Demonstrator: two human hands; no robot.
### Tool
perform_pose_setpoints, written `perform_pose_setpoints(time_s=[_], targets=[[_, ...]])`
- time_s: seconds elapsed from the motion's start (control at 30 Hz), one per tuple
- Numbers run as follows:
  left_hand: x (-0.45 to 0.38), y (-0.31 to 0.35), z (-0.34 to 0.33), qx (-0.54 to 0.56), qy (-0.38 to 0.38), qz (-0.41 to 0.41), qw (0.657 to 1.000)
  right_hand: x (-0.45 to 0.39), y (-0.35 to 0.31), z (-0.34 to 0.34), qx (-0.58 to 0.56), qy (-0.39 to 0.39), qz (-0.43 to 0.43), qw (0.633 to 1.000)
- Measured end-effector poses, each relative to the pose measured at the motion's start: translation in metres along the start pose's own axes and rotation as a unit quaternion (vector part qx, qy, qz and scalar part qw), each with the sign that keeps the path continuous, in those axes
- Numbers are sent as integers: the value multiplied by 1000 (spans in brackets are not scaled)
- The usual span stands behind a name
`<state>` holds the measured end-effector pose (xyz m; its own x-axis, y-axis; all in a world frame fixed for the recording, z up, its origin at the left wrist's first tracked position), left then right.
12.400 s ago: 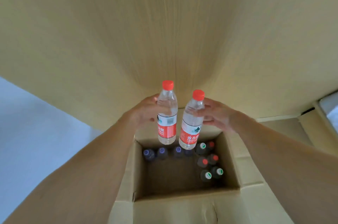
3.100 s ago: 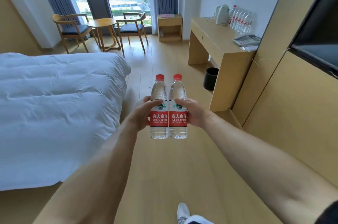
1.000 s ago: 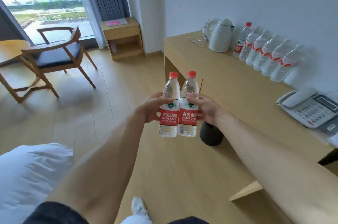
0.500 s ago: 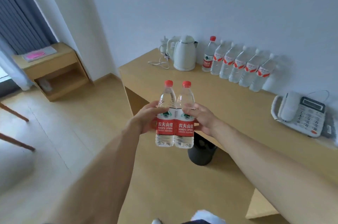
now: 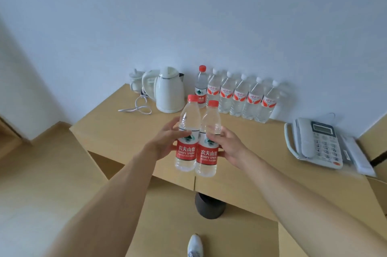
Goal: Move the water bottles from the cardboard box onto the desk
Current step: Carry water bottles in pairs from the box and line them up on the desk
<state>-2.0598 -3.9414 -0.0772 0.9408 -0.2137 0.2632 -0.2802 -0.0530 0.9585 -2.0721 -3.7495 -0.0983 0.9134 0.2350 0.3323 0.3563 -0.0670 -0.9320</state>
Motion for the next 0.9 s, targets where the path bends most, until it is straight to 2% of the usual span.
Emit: perform_pose_setpoints(time_s=[0.2, 0.37, 0.57, 0.67, 0.8, 0.9], targets=[[-74, 19, 27, -20, -40, 3, 999, -73, -12, 3, -25, 17, -2, 1000], [-127, 29, 46, -20, -45, -27, 998, -121, -26, 5, -11, 28, 15, 999], [-169, 38, 61, -66, -72, -44, 994, -149, -40, 11, 62, 74, 57, 994], [-190, 43, 68, -140, -98, -64, 983, -157, -49, 13, 102, 110, 66, 986], [-216, 51, 76, -217, -83, -91, 968, -164, -56, 18, 172, 169, 71, 968], [-230, 53, 77, -235, -75, -103, 964, -171, -65, 19, 233, 211, 72, 947]])
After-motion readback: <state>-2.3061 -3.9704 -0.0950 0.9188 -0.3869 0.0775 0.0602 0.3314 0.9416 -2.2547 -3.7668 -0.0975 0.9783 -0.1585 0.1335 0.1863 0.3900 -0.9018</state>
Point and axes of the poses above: each hand's wrist, its own x-axis away from the middle knuckle, its own z-axis out of the back of the hand, y = z × x, the point moved 7 cm from there along -x, towards the middle knuckle, and after that the axes turned 3 degrees about -x, right-handed, at the moved point
